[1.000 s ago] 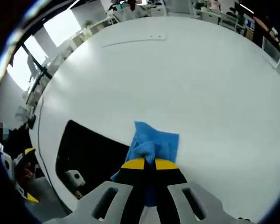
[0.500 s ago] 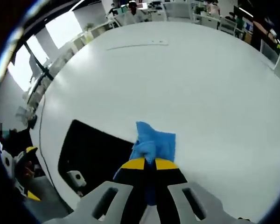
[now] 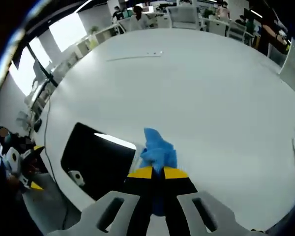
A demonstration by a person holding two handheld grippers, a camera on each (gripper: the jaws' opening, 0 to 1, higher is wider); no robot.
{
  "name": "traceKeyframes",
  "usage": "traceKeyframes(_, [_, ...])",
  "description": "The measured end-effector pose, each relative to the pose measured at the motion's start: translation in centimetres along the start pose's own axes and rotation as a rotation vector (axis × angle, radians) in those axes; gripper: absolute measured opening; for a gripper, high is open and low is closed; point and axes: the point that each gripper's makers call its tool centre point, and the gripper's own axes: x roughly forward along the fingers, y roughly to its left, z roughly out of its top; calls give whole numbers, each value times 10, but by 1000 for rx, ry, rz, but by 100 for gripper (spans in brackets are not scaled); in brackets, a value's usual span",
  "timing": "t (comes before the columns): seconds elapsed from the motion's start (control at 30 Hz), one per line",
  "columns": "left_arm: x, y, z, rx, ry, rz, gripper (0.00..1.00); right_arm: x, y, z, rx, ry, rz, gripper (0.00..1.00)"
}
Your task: Wipe the mirror surface with the cleaning cloth until all visible marks leave the cleaned area.
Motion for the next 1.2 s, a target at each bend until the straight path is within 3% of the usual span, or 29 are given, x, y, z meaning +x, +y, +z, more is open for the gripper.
traceKeyframes(0.27, [0, 0, 0, 0, 0, 0, 99, -5, -36, -21, 15, 20, -55, 1])
traceKeyframes(0.63, [0, 2, -1, 0, 4, 10, 99, 28, -63, -50, 16, 35, -97, 1])
traceKeyframes(0.8, [0, 3, 0, 0, 1, 16, 99, 35, -62, -62, 22, 36, -103, 1])
traceKeyframes(0.83, [0, 3, 0, -2, 0, 17, 99, 36, -64, -57, 8, 19, -101, 1])
traceKeyframes(0.87, [0, 3, 0, -1, 0, 18, 99, 36, -65, -59, 57, 33, -100, 1])
traceKeyframes(1.0, [0, 3, 1, -2, -2, 18, 99, 34, -63, -58, 42, 29, -95, 1])
traceKeyframes(1.1, [-1, 2, 1, -7, -5, 18, 99, 34, -62, -57, -3, 8, -64, 2])
traceKeyframes(1.13, [-1, 3, 1, -7, -5, 18, 99, 32, -61, -57, 19, -6, -62, 6])
traceKeyframes(1.2, [-1, 3, 1, -8, -5, 21, 99, 28, -59, -46, 111, -104, -43, 18])
